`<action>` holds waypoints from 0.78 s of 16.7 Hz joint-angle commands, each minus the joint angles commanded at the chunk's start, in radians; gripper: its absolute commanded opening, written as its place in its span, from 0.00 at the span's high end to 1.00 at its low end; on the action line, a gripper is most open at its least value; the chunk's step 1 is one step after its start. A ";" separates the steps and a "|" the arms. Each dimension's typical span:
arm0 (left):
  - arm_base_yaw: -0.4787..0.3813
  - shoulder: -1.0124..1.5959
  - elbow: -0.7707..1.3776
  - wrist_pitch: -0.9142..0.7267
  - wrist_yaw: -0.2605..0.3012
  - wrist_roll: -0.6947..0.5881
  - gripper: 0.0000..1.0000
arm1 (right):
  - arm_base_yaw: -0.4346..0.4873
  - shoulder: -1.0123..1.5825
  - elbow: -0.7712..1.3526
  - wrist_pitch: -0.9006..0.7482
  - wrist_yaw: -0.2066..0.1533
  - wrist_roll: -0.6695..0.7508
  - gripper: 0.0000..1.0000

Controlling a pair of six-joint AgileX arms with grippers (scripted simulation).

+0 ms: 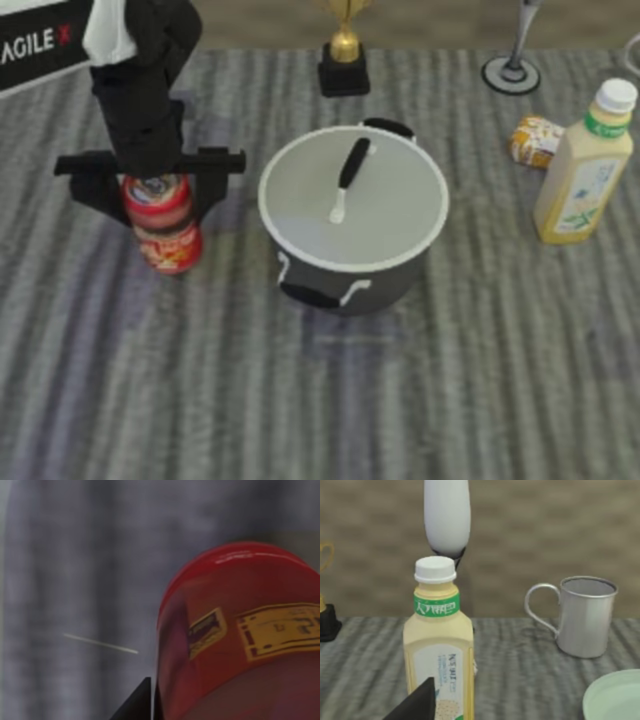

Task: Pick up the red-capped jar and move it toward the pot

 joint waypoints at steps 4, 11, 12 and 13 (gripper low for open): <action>0.000 0.000 0.000 0.000 0.000 0.000 0.47 | 0.000 0.000 0.000 0.000 0.000 0.000 0.00; 0.000 0.000 0.000 0.000 0.000 0.000 0.00 | 0.000 0.000 0.000 0.000 0.000 0.000 0.00; 0.000 0.000 0.000 0.000 0.000 0.000 0.00 | 0.000 0.000 0.000 0.000 0.000 0.000 0.00; 0.000 0.000 0.000 0.000 0.000 0.000 0.00 | 0.000 0.000 0.000 0.000 0.000 0.000 0.00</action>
